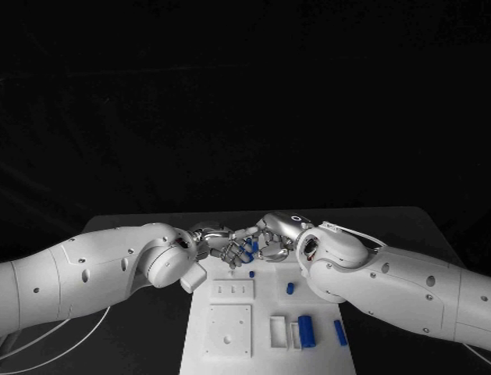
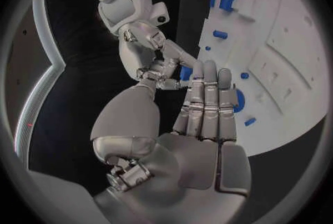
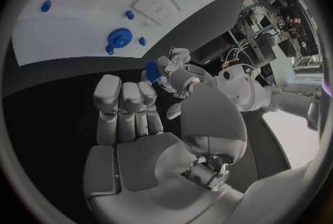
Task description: Assemble the parts on the task board
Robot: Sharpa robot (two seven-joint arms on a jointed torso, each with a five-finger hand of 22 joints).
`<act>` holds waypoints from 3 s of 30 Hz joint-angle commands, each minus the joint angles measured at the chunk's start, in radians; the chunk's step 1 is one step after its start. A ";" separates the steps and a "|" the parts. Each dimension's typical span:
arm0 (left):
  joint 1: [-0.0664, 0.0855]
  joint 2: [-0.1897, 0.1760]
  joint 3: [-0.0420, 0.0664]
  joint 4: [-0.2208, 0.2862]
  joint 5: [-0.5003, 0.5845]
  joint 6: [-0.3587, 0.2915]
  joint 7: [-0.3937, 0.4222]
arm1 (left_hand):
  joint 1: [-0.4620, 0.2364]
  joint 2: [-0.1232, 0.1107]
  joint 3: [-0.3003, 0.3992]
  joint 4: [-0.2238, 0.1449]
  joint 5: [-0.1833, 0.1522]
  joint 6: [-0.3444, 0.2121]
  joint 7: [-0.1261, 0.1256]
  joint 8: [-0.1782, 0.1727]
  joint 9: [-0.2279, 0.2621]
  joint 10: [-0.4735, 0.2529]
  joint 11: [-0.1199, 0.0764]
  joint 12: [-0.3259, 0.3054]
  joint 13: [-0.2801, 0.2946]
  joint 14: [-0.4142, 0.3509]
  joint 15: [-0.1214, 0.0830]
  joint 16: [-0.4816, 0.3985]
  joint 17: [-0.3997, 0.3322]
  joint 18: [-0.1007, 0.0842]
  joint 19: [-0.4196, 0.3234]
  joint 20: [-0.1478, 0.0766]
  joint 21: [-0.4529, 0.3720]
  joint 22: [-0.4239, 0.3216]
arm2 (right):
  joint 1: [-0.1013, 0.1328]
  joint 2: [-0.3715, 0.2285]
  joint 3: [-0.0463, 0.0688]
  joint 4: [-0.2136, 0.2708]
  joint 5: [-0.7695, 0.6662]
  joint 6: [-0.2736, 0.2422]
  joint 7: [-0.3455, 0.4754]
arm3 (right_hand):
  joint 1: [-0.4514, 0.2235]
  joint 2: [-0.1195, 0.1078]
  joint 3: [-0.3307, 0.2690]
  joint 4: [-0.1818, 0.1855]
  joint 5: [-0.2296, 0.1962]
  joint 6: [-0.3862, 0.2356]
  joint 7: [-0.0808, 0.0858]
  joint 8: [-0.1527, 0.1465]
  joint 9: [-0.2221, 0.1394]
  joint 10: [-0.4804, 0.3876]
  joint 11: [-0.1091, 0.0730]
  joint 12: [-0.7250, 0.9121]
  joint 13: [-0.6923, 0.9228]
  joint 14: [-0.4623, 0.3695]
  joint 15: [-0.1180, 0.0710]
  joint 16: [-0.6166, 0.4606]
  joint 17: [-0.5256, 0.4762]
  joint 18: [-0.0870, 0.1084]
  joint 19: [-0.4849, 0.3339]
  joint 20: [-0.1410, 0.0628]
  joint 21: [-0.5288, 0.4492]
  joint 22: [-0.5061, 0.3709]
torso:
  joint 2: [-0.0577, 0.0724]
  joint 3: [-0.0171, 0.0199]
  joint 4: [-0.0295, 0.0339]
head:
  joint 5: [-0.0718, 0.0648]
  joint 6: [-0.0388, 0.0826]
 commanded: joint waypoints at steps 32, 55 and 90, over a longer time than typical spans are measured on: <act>0.000 0.007 -0.003 0.007 -0.014 0.073 -0.097 | 0.202 0.000 -0.050 -0.009 0.608 0.073 -0.035 0.056 0.048 0.001 -0.022 0.053 0.036 -0.012 -0.002 0.045 0.014 0.004 -0.029 0.002 0.040 0.001 | -0.018 0.002 -0.005 0.040 -0.048 0.039 -0.015 | -0.003 0.000 0.008 0.008 0.005 0.039 0.034 -0.002 0.021 -0.005 -0.003 -0.006 -0.001 -0.002 -0.007 -0.006 0.002 0.097 0.002 -0.009 0.004 0.011 | 0.004 0.0016 -0.0011 | 0.001 -0.010; 0.000 0.013 -0.005 0.005 -0.055 0.078 -0.134 | 0.275 0.017 -0.048 -0.013 0.491 0.110 -0.052 0.068 0.072 0.007 -0.036 0.117 0.065 -0.005 -0.013 0.082 0.024 0.001 -0.026 -0.009 0.058 -0.005 | -0.021 0.006 -0.005 0.045 -0.053 0.045 -0.025 | -0.004 0.000 0.009 0.011 0.008 0.039 0.034 -0.003 0.022 -0.004 -0.003 -0.006 -0.001 -0.002 -0.008 -0.006 0.003 0.097 0.003 -0.009 0.004 0.011 | 0.005 0.0017 -0.0016 | 0.001 -0.018; -0.003 0.006 -0.011 0.012 -0.039 0.088 -0.126 | 0.431 0.095 0.089 -0.045 0.395 0.165 -0.071 0.066 0.094 0.023 -0.054 0.180 0.085 0.001 -0.026 0.129 0.019 -0.009 -0.029 -0.022 0.084 -0.022 | -0.027 0.009 -0.007 0.037 -0.048 0.065 -0.037 | -0.009 0.000 0.008 0.016 0.007 0.039 0.034 -0.005 0.024 -0.005 -0.003 -0.006 -0.001 -0.002 -0.008 -0.007 0.004 0.097 0.005 -0.010 0.005 0.011 | 0.007 0.0012 -0.0021 | 0.002 -0.023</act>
